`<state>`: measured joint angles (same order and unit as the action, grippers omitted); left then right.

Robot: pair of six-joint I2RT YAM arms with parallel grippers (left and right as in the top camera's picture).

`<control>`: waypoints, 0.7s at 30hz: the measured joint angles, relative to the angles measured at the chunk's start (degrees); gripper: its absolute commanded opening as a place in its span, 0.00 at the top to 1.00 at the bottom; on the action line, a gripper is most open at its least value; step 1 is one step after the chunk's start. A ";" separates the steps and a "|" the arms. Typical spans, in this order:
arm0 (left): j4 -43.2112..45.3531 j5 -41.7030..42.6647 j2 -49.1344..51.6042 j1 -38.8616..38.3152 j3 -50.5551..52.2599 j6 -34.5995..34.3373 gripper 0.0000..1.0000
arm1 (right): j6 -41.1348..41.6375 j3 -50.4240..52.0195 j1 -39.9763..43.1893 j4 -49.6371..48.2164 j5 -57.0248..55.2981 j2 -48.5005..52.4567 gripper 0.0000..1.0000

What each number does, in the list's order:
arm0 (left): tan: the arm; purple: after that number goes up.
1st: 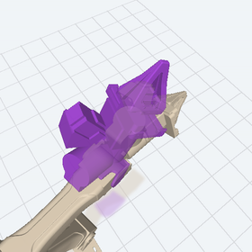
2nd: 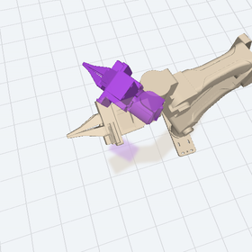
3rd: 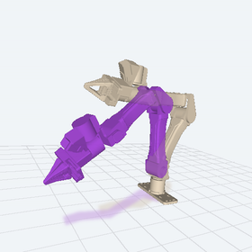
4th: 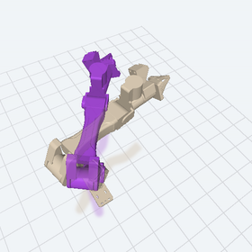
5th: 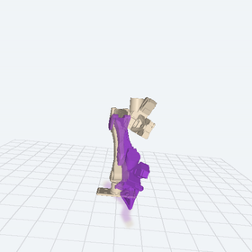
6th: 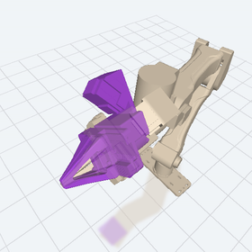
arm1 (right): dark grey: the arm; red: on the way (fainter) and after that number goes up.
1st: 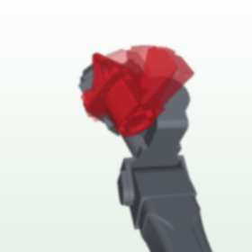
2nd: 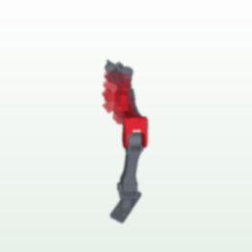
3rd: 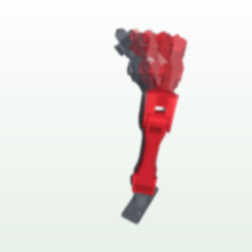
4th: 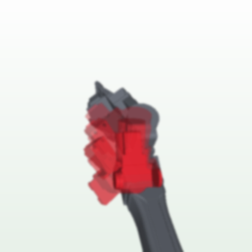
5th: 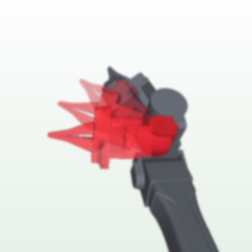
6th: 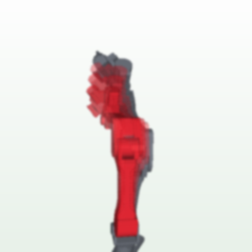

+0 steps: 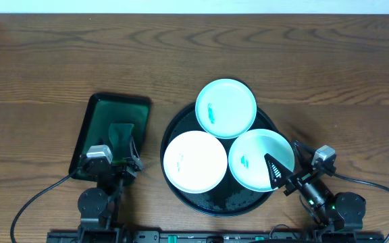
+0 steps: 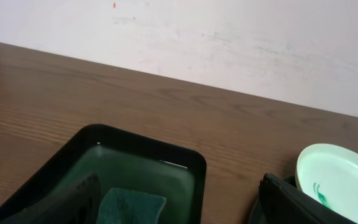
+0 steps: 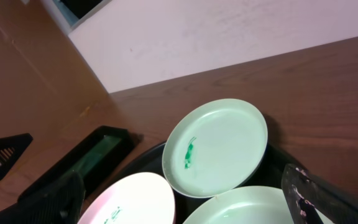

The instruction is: Clean dirty plates on tray and stack at the side

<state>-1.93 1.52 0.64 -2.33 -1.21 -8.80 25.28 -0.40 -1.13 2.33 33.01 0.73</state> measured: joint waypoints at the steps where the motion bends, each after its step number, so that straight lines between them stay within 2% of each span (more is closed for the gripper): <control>1: 0.00 0.00 0.00 0.00 0.00 0.00 0.18 | 0.00 0.00 0.00 0.00 0.00 0.00 0.01; 10: 0.00 0.00 0.00 0.00 0.00 0.00 0.18 | 0.13 0.02 0.00 -1.33 -1.70 0.00 0.01; 18: 0.04 -0.02 0.00 0.00 0.00 0.00 0.18 | 16.00 0.04 0.00 -6.80 4.57 0.02 0.01; 21: 0.74 -0.11 0.00 0.00 0.00 0.00 0.18 | 22.38 0.07 0.00 -17.11 4.83 0.07 0.01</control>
<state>-1.19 1.41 0.64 -2.33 -1.21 -8.80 47.66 -0.34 -1.13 -14.79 37.85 0.80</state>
